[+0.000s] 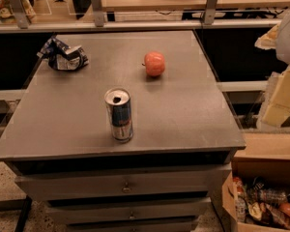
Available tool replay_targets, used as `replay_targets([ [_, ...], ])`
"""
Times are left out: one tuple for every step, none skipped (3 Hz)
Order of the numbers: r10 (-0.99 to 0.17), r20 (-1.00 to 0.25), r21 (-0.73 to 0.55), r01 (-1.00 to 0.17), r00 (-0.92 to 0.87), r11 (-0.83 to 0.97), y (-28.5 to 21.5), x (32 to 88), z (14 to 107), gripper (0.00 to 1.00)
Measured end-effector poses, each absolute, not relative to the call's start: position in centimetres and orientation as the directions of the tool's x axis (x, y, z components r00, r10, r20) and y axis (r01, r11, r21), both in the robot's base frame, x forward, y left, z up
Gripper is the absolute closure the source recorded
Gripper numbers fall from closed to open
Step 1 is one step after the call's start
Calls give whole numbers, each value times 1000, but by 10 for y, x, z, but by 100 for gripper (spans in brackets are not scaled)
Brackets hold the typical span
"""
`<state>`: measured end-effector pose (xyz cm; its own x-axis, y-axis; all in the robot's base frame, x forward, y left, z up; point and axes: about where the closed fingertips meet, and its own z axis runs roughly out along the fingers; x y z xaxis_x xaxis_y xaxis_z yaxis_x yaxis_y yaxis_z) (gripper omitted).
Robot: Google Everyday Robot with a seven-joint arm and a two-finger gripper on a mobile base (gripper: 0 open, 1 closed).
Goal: Move apple near redbull can
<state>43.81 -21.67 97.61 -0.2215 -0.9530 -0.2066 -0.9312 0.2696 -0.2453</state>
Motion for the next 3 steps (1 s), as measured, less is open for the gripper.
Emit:
replay_targets([
  [-954,-207,-251,-930,-218,268,-216,439,977,0],
  [-965,-207,-267,-939,-164,217,-206,464,981,0],
  [-976,-202,-279,-950,-84,140,-189,500,983,0],
])
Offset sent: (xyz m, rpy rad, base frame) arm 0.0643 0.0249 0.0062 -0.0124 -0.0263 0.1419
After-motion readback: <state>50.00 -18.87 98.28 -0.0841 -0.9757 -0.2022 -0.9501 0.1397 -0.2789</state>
